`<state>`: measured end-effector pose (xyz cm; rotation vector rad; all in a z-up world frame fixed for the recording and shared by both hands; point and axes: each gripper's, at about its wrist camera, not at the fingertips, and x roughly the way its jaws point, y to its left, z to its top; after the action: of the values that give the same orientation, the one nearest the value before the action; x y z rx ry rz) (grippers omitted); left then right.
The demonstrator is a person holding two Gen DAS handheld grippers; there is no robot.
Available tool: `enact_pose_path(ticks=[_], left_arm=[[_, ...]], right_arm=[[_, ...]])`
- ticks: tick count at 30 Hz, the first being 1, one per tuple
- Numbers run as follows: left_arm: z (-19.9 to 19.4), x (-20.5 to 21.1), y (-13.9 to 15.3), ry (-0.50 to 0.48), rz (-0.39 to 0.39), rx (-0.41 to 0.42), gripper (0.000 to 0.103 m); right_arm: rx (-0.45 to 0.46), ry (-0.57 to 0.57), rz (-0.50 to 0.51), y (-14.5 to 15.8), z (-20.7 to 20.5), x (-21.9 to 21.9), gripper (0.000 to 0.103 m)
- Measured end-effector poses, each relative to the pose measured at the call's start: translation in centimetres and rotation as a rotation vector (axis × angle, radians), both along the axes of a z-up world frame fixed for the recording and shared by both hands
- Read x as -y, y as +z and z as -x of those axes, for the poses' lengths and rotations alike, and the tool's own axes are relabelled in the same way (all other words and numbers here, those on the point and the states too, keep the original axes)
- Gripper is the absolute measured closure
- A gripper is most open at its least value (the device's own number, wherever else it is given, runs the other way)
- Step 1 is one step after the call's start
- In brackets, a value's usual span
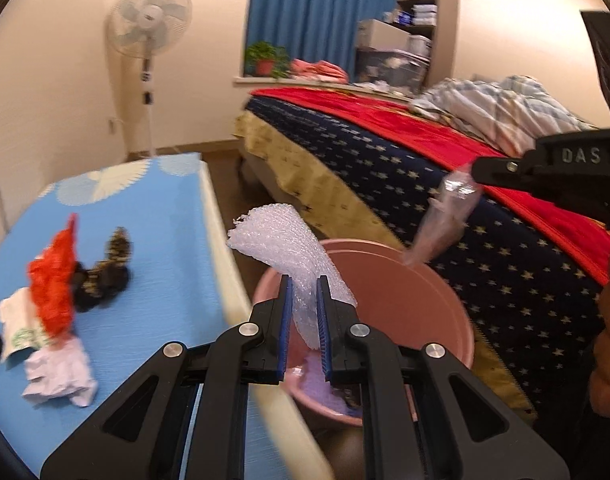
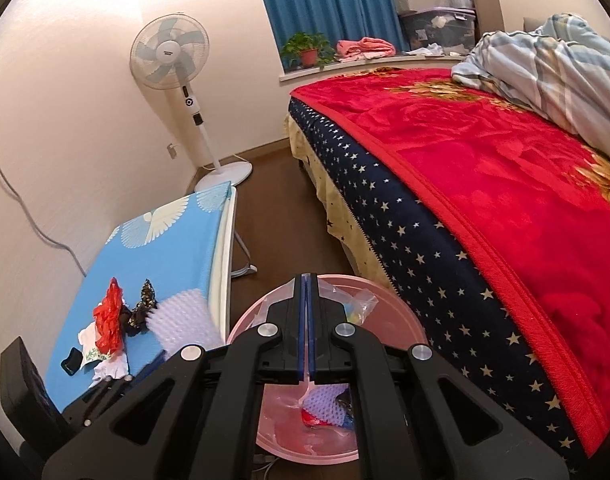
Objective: Collect trash
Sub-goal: 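Carry the bubble wrap and clear bag over the pink wastebasket and open both tools, then move both tools back over the table toward the black band and white paper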
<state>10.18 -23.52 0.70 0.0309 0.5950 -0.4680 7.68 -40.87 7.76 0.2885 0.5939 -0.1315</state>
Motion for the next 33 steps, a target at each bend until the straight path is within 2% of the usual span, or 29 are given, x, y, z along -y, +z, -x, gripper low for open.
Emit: enact_pose_path(ticks=[1, 2, 3, 4, 5, 11, 16, 26, 33], left_arm=[[0.0, 0.3, -0.1, -0.015, -0.004, -0.006, 0.085], [0.0, 0.5, -0.3, -0.021, -0.011, -0.008, 0.073], [0.2, 0.6, -0.4, -0.018, -0.017, -0.004, 0.066], [0.3, 0.6, -0.5, -0.013, -0.017, -0.004, 0.066], [0.4, 0.5, -0.6, -0.009, -0.013, -0.011, 0.066], [1.5, -1.3, -0.4, 0.016, -0.003, -0.008, 0.066], [2.6, -4.6, 0.4, 0.065, 0.012, 0.012, 0.067], [3.9, -12.3, 1.8, 0.172, 0.02, 0.05, 0.073], [3.8, -18.4, 1.8, 0.246, -0.012, 0.058, 0.077]], right_arm=[[-0.009, -0.009, 0.0, -0.1, -0.1, 0.1, 0.097], [-0.014, -0.012, -0.004, -0.2, -0.2, 0.2, 0.088], [-0.016, -0.026, -0.009, -0.3, -0.1, 0.4, 0.068], [-0.011, -0.044, -0.009, -0.3, 0.0, 0.5, 0.058], [-0.007, -0.051, -0.007, -0.3, 0.1, 0.5, 0.054], [0.018, -0.033, -0.003, 0.0, 0.4, -0.2, 0.054], [0.04, 0.012, 0.009, 0.1, 0.6, -2.1, 0.054], [0.052, 0.156, -0.002, -1.1, 0.1, -8.2, 0.054], [0.034, 0.264, -0.046, -2.7, -1.2, -13.0, 0.056]])
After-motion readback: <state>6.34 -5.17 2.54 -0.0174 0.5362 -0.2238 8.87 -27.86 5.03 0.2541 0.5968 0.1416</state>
